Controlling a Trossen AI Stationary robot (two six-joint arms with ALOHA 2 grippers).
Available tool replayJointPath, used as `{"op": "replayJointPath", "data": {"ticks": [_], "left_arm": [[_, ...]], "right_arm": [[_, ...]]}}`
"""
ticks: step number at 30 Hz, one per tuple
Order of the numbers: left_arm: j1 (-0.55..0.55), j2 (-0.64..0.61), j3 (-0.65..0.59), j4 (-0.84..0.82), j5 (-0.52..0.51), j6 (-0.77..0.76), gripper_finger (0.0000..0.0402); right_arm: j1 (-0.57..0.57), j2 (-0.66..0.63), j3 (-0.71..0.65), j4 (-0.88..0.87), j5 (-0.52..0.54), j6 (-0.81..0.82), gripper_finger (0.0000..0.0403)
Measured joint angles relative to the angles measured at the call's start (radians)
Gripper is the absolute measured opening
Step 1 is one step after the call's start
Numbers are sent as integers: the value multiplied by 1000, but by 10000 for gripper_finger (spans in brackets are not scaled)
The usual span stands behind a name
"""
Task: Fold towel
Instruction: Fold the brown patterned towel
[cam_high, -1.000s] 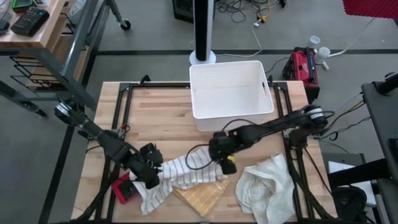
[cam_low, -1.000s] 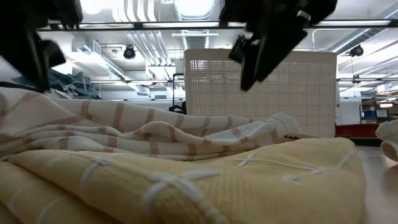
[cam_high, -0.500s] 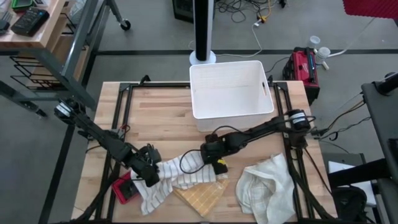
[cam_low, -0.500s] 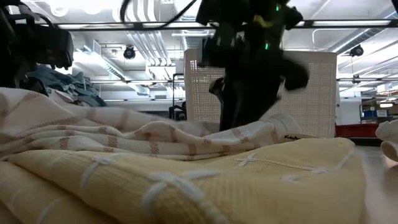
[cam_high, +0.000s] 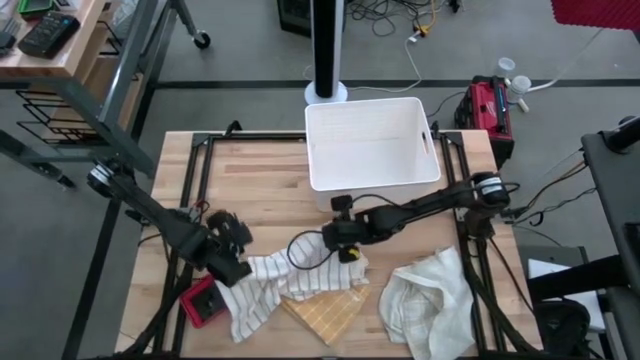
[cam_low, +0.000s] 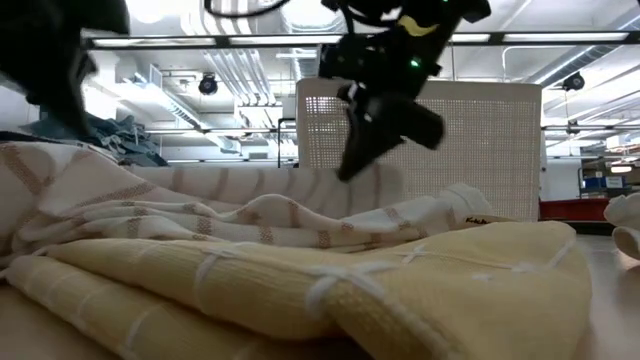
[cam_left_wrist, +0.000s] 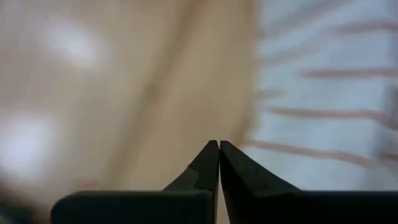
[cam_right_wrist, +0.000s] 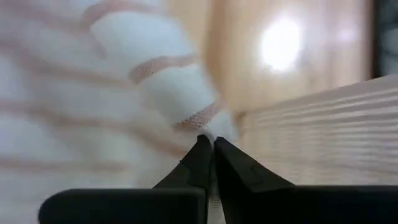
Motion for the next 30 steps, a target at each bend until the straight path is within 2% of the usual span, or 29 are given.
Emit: {"op": "replayJointPath", "data": {"ticks": [2,4,7,10,13,18,23,25,30], "left_arm": [[0,0,66,-106,-94,-20,2],[0,-1,121,-127,-145,-1,4],[-1,0,168,-43,-137,120,4],[-1,2,165,107,-115,242,1],[1,2,119,242,-40,302,1],[2,2,-8,419,110,240,1],[10,2,-159,647,150,229,0],[24,2,-196,619,141,160,0],[68,2,-224,328,71,-111,0]], "right_arm": [[-6,-9,2,44,57,2,14],[-12,-14,2,49,98,22,9],[-22,-21,2,62,101,47,3],[-37,-22,2,170,102,68,3],[-47,-23,4,215,101,119,3],[-45,-29,4,97,98,166,13],[-27,-34,4,-28,100,226,44],[-20,-34,4,-70,101,248,63],[5,-36,3,-121,86,264,111]]}}
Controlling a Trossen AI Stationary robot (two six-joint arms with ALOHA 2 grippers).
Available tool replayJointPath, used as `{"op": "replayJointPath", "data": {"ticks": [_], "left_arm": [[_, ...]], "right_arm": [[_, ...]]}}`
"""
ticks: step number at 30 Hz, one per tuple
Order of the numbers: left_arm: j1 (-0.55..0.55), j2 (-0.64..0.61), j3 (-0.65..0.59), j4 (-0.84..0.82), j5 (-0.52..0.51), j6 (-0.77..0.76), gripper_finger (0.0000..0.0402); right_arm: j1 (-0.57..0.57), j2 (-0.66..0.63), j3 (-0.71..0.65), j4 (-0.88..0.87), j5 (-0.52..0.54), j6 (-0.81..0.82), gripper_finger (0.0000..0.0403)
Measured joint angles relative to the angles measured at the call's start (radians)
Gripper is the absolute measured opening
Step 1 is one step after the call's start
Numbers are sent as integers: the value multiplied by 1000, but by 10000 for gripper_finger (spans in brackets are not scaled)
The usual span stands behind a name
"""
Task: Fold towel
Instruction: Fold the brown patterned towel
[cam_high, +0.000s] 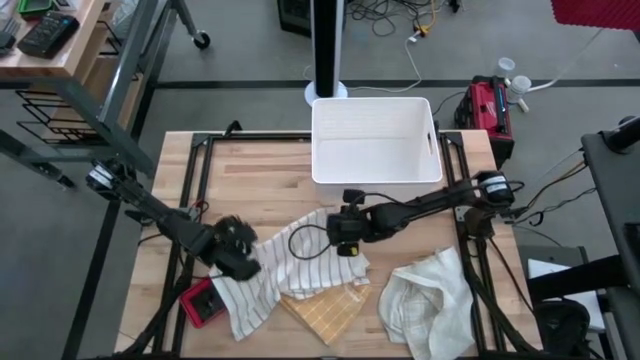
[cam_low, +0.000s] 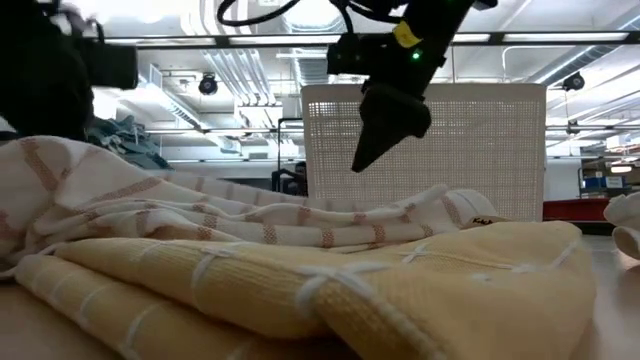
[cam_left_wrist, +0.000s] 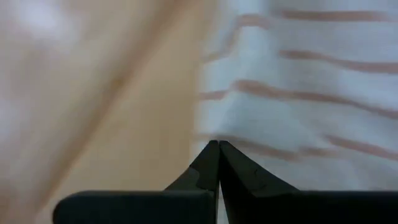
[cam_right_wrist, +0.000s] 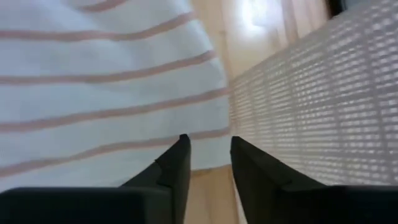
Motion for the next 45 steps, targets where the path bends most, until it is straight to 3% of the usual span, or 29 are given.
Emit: {"op": "replayJointPath", "data": {"ticks": [2,5,8,10,15,27,33,39,42,45], "left_arm": [[9,0,7,-103,-40,-104,0],[8,0,52,-188,-94,-157,0],[7,0,120,-212,-113,-101,0],[-2,0,168,-157,-113,4,0],[-50,0,225,115,-45,276,0],[-95,2,83,444,-35,184,0],[-97,2,2,629,-36,182,0],[-98,1,-21,664,-58,179,0],[-97,1,-21,668,-84,188,0],[-97,1,-9,670,-96,205,0]], "right_arm": [[13,-1,0,0,-65,-20,128],[26,-1,0,0,-246,-56,146],[29,-1,-9,18,-509,-125,159],[31,2,-26,44,-569,-143,164],[31,8,-77,49,-568,-121,165],[119,-170,-243,-41,-621,127,149],[151,-226,-388,216,-621,240,163],[151,-172,-457,423,-622,328,164],[151,-125,-461,521,-622,367,150],[145,-97,-458,563,-621,458,109]]}}
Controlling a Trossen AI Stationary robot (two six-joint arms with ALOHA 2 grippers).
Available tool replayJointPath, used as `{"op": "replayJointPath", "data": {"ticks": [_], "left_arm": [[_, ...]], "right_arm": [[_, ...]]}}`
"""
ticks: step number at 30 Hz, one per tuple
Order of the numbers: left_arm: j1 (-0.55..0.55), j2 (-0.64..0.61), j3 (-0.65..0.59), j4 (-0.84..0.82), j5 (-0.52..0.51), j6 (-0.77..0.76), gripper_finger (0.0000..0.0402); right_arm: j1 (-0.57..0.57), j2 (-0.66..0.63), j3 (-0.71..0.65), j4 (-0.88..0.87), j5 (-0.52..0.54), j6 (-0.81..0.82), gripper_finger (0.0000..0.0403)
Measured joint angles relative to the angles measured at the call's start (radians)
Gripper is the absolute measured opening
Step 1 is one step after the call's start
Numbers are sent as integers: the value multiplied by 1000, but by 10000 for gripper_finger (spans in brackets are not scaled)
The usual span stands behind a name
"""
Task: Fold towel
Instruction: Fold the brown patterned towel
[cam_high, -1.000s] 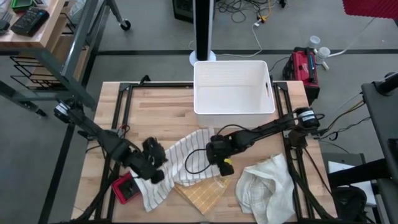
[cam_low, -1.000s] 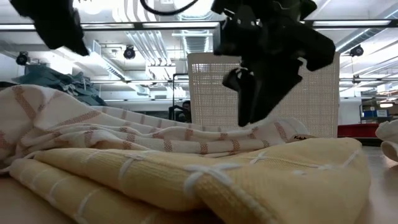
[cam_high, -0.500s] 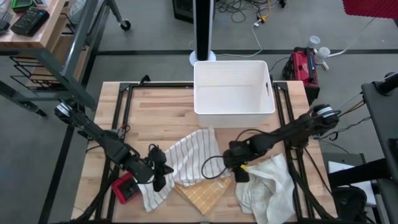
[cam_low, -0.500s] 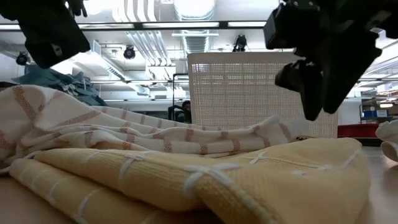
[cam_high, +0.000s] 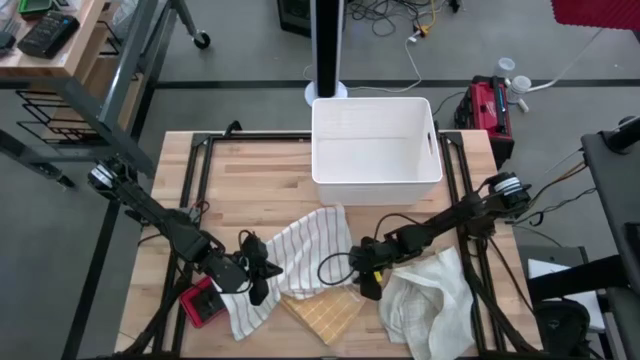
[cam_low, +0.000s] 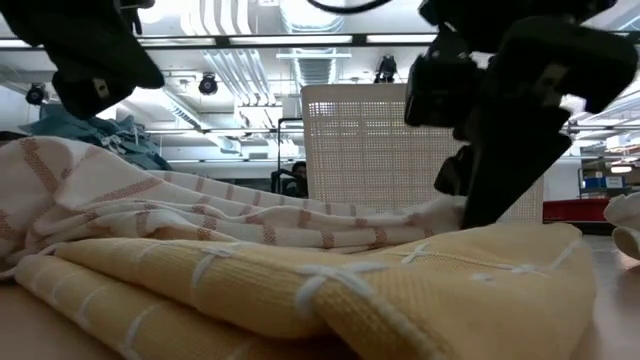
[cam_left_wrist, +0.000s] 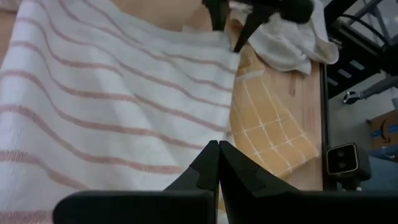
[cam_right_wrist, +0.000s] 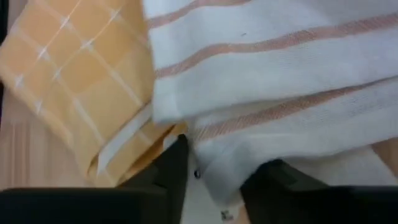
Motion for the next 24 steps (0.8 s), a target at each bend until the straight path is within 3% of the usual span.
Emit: {"op": "replayJointPath", "data": {"ticks": [4,11,16,18,24], "left_arm": [[0,0,23,1,-11,33,0],[0,0,56,6,-63,102,0],[0,5,61,17,-77,104,0],[0,18,61,26,-89,105,0],[0,93,61,78,-88,104,0]], "right_arm": [[-7,-51,2,71,-31,42,18],[-15,-212,3,144,-96,167,3],[-23,-329,0,132,33,233,2],[-24,-375,0,45,90,210,4],[-22,-424,3,-401,122,219,42]]}}
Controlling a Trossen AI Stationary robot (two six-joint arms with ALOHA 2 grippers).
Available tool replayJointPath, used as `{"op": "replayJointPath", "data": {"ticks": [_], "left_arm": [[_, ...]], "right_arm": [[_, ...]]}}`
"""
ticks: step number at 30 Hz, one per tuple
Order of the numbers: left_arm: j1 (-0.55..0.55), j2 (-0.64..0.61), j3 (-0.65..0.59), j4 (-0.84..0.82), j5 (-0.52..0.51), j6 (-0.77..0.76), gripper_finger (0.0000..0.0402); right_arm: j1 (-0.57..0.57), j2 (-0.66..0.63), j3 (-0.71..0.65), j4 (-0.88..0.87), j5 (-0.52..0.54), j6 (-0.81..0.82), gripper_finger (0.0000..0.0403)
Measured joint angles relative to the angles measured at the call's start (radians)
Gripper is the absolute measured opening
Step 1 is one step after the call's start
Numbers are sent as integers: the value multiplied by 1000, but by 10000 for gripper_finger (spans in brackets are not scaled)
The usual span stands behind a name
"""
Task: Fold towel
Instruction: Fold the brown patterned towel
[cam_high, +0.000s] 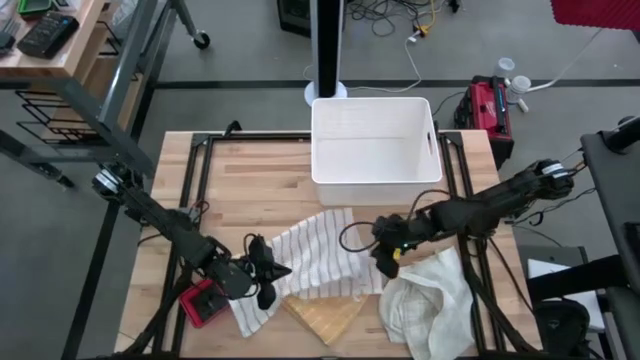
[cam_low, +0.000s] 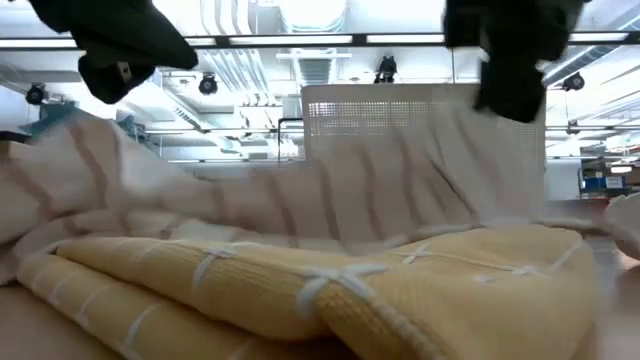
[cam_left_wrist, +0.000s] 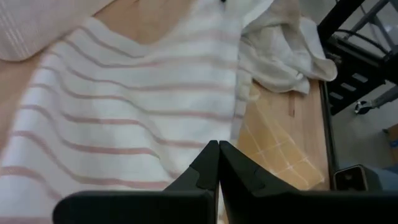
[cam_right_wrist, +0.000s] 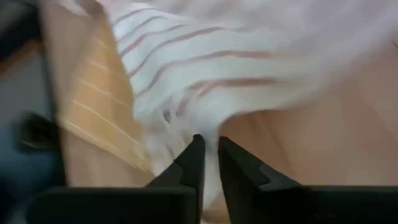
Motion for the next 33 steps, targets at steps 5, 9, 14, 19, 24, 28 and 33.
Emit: {"op": "replayJointPath", "data": {"ticks": [5,9,14,19,24,28,33], "left_arm": [[0,89,1,92,174,62,0],[-4,188,54,92,250,170,0],[-4,321,209,-50,292,329,0],[-4,446,377,-339,299,359,0],[-2,525,454,-440,282,333,0],[6,558,453,-453,260,257,0],[9,562,437,-461,160,167,0]], "right_arm": [[54,11,-4,-91,18,15,91],[124,46,-5,13,35,-138,124],[212,138,-9,91,174,-388,142],[223,277,-9,267,194,-515,139],[221,388,17,310,187,-549,126],[224,435,60,276,174,-535,116],[225,494,106,196,222,-459,93]]}}
